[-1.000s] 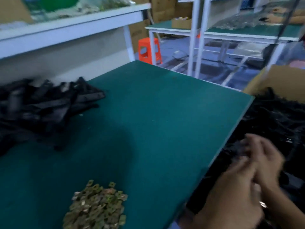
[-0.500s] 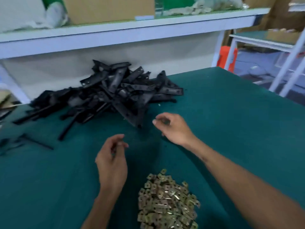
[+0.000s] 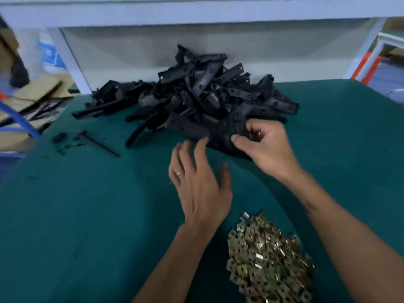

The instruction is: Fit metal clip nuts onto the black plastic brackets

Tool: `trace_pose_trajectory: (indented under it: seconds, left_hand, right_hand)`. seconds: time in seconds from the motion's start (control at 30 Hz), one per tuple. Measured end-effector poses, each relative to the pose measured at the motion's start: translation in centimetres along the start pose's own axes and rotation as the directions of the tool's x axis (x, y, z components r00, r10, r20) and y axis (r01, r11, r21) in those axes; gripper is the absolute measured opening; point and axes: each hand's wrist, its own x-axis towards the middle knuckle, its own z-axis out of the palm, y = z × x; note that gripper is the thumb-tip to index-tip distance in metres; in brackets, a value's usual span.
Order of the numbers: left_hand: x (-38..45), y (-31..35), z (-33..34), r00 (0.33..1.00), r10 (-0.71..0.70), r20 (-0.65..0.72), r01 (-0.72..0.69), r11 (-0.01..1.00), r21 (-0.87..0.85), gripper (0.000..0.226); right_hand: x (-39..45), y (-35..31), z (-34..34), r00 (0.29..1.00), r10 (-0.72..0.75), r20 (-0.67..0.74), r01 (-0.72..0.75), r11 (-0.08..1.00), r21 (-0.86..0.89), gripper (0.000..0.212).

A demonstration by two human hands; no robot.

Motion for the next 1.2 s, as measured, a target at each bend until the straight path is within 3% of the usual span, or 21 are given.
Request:
trace_pose_trajectory:
  seconds: [0.07,0.2,0.37,0.43,0.5,0.57,0.67,0.73,0.8,0.9,1.03,1.13,1.2]
  left_hand:
    - [-0.5,0.5,-0.1,0.999,0.031,0.012,-0.033,0.98,0.196,0.069]
    - [-1.0,0.3,-0.8,0.976,0.214,0.034,-0.209,0.888,0.411,0.072]
    - [-0.7,0.0,-1.6,0.89,0.34,0.305,-0.439,0.82,0.367,0.045]
    - [-0.3,-0.5,-1.9,0.858,0.361,0.366,-0.486,0.803,0.346,0.04]
    - [0.0,-0.9,-1.9,0.855,0.344,0.389,-0.483,0.8,0.355,0.046]
    - [0.0,-1.1,-1.6,0.893,0.274,0.357,-0.412,0.817,0.403,0.053]
    - [0.2,-1.3,-1.2,0.935,0.166,0.315,-0.298,0.847,0.44,0.061]
    - [0.3,-1.6,-1.1,0.946,0.133,0.296,-0.263,0.848,0.461,0.065]
    - [0.2,-1.6,-0.9,0.956,0.089,0.28,-0.223,0.842,0.492,0.067]
    - [-0.1,-1.2,-0.6,0.96,0.029,0.279,-0.174,0.841,0.512,0.071]
    - [0.0,-1.0,-0.8,0.954,0.085,0.286,-0.215,0.861,0.461,0.07]
    - [-0.1,-0.9,-0.7,0.941,0.163,0.297,-0.267,0.895,0.357,0.061]
    - [-0.2,-1.0,-0.8,0.931,0.217,0.293,-0.304,0.906,0.294,0.056]
  right_hand:
    - [-1.5,-1.4,-0.8,0.982,0.013,0.187,-0.02,0.999,0.038,0.026]
    - [-3.9,-1.4,-1.9,0.952,0.129,0.276,-0.122,0.992,-0.042,0.028]
    - [-5.9,-0.4,-2.7,0.892,0.119,0.436,-0.159,0.986,0.057,0.026]
    - [-6.8,0.1,-2.7,0.887,0.096,0.451,-0.16,0.982,0.104,0.009]
    - [-7.4,0.8,-3.3,0.902,0.141,0.409,-0.206,0.971,0.119,0.013]
    - [-7.6,1.5,-4.6,0.882,0.226,0.414,-0.282,0.956,0.081,0.018]
    - [-7.6,1.8,-6.8,0.771,0.279,0.572,-0.29,0.954,-0.074,0.005]
    - [-7.7,1.7,-7.2,0.709,0.303,0.637,-0.231,0.953,-0.197,0.014]
    - [-7.6,1.3,-7.1,0.693,0.333,0.639,-0.206,0.942,-0.266,0.019]
    - [-7.5,0.9,-6.6,0.695,0.337,0.635,-0.171,0.935,-0.309,0.019]
    - [-7.8,1.2,-6.3,0.731,0.328,0.598,-0.116,0.924,-0.364,0.022]
    - [-7.9,1.8,-5.9,0.829,0.3,0.472,-0.167,0.938,-0.303,0.022]
    - [-7.8,2.0,-5.0,0.914,0.241,0.326,-0.217,0.97,-0.109,0.02]
